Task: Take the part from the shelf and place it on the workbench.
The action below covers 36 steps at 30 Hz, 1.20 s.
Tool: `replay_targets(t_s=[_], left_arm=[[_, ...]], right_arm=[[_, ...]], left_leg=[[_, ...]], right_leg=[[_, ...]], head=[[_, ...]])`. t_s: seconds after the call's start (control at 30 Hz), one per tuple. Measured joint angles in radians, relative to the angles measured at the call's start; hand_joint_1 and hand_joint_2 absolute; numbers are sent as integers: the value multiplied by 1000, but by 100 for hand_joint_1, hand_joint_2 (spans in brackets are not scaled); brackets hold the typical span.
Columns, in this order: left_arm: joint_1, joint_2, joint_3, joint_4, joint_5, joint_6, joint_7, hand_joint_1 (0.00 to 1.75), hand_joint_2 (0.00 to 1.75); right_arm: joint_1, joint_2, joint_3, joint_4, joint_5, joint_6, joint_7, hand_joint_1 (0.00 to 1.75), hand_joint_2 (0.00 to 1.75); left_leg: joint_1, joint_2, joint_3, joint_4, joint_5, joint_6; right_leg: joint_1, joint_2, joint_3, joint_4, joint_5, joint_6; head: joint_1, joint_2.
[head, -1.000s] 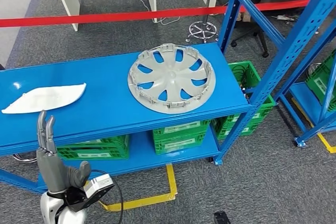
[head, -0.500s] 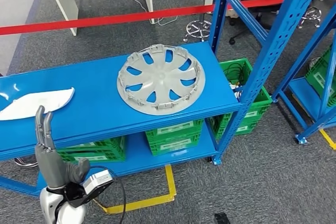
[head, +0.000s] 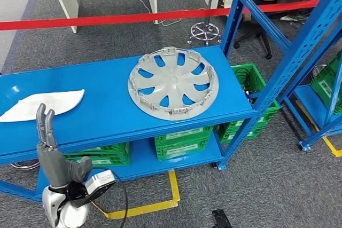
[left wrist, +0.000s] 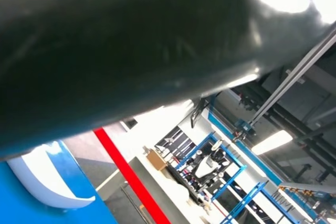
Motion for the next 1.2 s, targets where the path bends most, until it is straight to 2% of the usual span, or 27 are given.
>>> replay_targets(t_s=[0.03, 0.07, 0.1, 0.17, 0.2, 0.23, 0.33, 0.4, 0.43, 0.5, 0.53, 0.57, 0.6, 0.67, 0.7, 0.73, 0.77, 0.87, 0.9, 0.93, 0.97, 1.03, 1.07, 1.1, 1.13, 1.17, 1.2], left_arm=[[-1, 0, 0, 1, -1, 0, 0, 0, 0], [-2, 0, -1, 2, -2, 0, 0, 0, 0], [-4, 0, -2, 4, -4, 0, 0, 0, 0], [-10, 0, -4, 9, -9, 0, 0, 0, 0], [-15, 0, -5, 11, -12, 0, 0, 0, 0], [-22, 0, -5, 14, -17, 0, 0, 0, 0], [-43, 1, -6, 25, -38, 0, 0, 0, 0], [-57, 2, -6, 30, -50, 0, 0, 0, 0], [-63, 3, -6, 31, -53, 0, 0, 0, 0], [-71, 4, -6, 37, -56, 0, 0, 0, 0], [-73, 5, -6, 41, -55, 0, 0, 0, 0], [-74, 5, -6, 44, -55, 0, 0, 0, 0], [-76, 5, -6, 48, -55, 0, 0, 0, 0], [-87, 6, -7, 56, -58, 0, 0, 0, 0], [-96, 7, -9, 61, -60, 0, 0, 0, 0], [-106, 7, -13, 67, -62, 0, 0, 0, 0], [-116, 7, -18, 74, -62, 0, 2, 0, 0], [-151, 7, -38, 104, -66, -1, 35, 0, 0], [-169, 8, -46, 122, -69, -2, 61, 0, 0], [-191, 9, -57, 145, -70, -3, 92, 0, 0], [-217, 12, -70, 174, -71, -8, 128, 0, 0], [-275, 23, -99, 248, -71, -26, 203, 0, 0], [-307, 30, -113, 292, -70, -38, 235, 0, 44], [-342, 37, -125, 338, -68, -48, 260, 0, 87], [-381, 43, -134, 386, -63, -58, 278, 0, 131], [-422, 49, -142, 433, -55, -71, 290, 0, 175], [-465, 55, -147, 480, -44, -86, 300, 0, 175]], right_arm=[[1, 0, 0, 0, 1, 1, 2, 0, 0], [1, 0, 0, 0, 1, 2, 4, 0, 0], [1, 0, 0, 1, 1, 3, 8, 0, 0], [0, 0, 0, 1, 1, 8, 16, 0, 0], [0, 0, 0, 1, 0, 10, 19, 0, 0], [-1, 0, 0, 1, -2, 12, 22, 0, 0], [1, 0, -1, 2, -12, 17, 24, 0, 0], [-1, 1, -2, 2, -20, 23, 14, 0, 0], [-4, 1, -2, 2, -23, 27, 9, 0, 0], [-9, 1, -3, 2, -29, 31, 3, 0, 0], [-10, 1, -4, 2, -34, 35, 0, 0, 0], [-11, 1, -6, 2, -43, 41, -5, 0, 0], [-11, 2, -9, 2, -53, 52, -11, 0, 0], [-14, 5, -19, 2, -73, 76, -22, 0, 0], [-18, 8, -24, 3, -81, 87, -26, 0, 0], [-21, 12, -29, 3, -89, 93, -29, 0, 0], [-25, 14, -35, 3, -98, 98, -33, 0, 0], [-29, 20, -56, 4, -125, 111, -42, 0, 0], [-30, 21, -63, 5, -132, 118, -43, 0, 0], [-31, 21, -70, 5, -137, 126, -43, 0, 0], [-31, 22, -77, 5, -140, 136, -43, 0, 0], [-30, 22, -85, 6, -137, 158, -42, 0, 0], [-29, 22, -88, 6, -131, 167, -46, 0, 0], [-30, 22, -89, 6, -123, 173, -52, 0, 0], [-32, 22, -89, 6, -114, 175, -61, 0, 0], [-38, 22, -88, 6, -104, 175, -74, 0, 0], [-45, 23, -87, 6, -94, 175, -87, 0, 0]], left_leg=[[0, 0, 1, 0, -2, 1], [-1, -1, 3, 0, -4, 1], [-1, -1, 7, 1, -7, 0], [-1, -3, 17, 1, -15, -5], [-2, -3, 21, 2, -19, -9], [-4, -3, 22, 3, -22, -14], [-5, -2, 22, 2, -27, -27], [-4, -2, 13, 29, -43, -37], [-2, -2, -6, 72, -63, -43], [1, -2, -74, 205, -110, -50], [2, -2, -109, 262, -123, -52], [2, -2, -130, 289, -116, -52], [2, -2, -135, 278, -89, -50], [1, -2, -103, 166, -1, -42], [-1, -2, -80, 106, 29, -37], [-3, -2, -63, 59, 43, -33], [-5, -3, -54, 33, 43, -30], [-4, -6, -43, 15, 33, -23], [-2, -6, -38, 10, 33, -19], [1, -6, -33, 6, 33, -16], [3, -6, -31, 4, 33, -12], [3, -6, -30, 4, 30, -6], [3, -6, -29, 4, 28, -4], [4, -7, -27, 4, 26, -4], [4, -8, -24, 4, 23, -6], [4, -8, -20, 5, 20, -9], [2, -8, -17, 7, 15, -14]], right_leg=[[0, 0, -28, 43, -6, 1], [0, 0, -39, 53, 6, 2], [0, 0, -32, 23, 38, 1], [1, -3, 24, -107, 115, -4], [2, -4, 54, -167, 136, -8], [3, -4, 74, -204, 143, -11], [4, -2, 86, -223, 136, -24], [1, -1, 94, -227, 134, -34], [-1, -1, 99, -229, 132, -39], [-1, -2, 109, -229, 124, -47], [0, -1, 115, -229, 120, -49], [0, 0, 121, -229, 115, -49], [0, 1, 129, -229, 110, -49], [0, 4, 142, -229, 98, -46], [2, 5, 147, -229, 92, -42], [4, 5, 147, -229, 87, -38], [5, 5, 145, -229, 83, -32], [4, 1, 151, -232, 75, -15], [4, 0, 145, -217, 65, -10], [3, 0, 126, -181, 47, -6], [2, 0, 93, -125, 25, -3], [1, 0, 6, 4, -8, 2], [1, 0, -28, 40, -2, 3], [0, 0, -47, 40, 23, 4], [0, -1, -47, 4, 63, 5], [-1, -3, -31, -57, 111, 4], [-1, -5, -7, -120, 147, 3]], head=[[0, 0], [0, 0], [0, 0], [0, 0], [0, 0], [-1, 0], [-3, 0], [-6, 0], [-8, 0], [-11, 0], [-10, 0], [-11, 0], [-11, 0], [-11, 0], [-11, 0], [-11, 0], [-11, 0], [-10, 0], [-9, 0], [-6, 0], [-3, 0], [0, 0], [0, 0], [0, 0], [1, 0], [1, 0], [1, 0]])
